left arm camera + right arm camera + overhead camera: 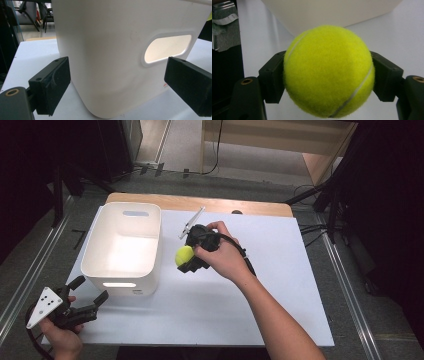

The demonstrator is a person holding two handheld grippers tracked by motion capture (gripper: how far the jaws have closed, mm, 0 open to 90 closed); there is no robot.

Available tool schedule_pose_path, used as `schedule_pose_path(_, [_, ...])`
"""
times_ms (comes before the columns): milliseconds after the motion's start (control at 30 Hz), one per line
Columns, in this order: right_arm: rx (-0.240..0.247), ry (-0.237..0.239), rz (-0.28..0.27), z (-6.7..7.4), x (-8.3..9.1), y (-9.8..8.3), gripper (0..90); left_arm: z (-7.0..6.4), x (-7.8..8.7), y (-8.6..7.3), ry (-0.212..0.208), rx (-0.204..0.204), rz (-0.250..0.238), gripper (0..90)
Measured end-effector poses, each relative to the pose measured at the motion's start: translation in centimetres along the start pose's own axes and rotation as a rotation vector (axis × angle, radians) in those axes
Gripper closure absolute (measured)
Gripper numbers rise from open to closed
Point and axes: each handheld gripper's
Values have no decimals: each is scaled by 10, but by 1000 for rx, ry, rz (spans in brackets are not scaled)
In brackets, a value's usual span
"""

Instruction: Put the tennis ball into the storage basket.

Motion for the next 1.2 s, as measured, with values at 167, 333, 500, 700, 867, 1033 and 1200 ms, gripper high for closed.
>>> schedule_pose_path(167, [21, 6, -9, -1, 0, 7, 238, 0, 0, 0, -1, 1, 1, 72])
schedule_pose_path(333, [30, 7, -11, -1, 2, 15, 238, 0, 0, 0, -2, 1, 1, 73])
schedule_pose_path(500, [32, 8, -12, 0, 3, 21, 238, 0, 0, 0, -3, 1, 4, 73])
schedule_pose_path(700, [43, 13, -11, 1, 3, 29, 238, 0, 0, 0, -5, 2, 2, 73])
schedule_pose_path(867, [59, 17, -21, 1, 2, 37, 238, 0, 0, 0, -4, 1, 4, 73])
schedule_pose_path(1033, [73, 24, -18, 1, -1, 45, 238, -2, -1, 0, -4, -15, 14, 73])
schedule_pose_path(1200, [78, 26, -19, 1, -1, 50, 238, -2, -1, 0, -4, -14, 14, 73])
Point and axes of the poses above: each handheld gripper's, and its own axes: x roughly backward along the jaws, y roughly out of its top, z roughly to its left, and after that the axes turned 13 degrees about x, right-handed
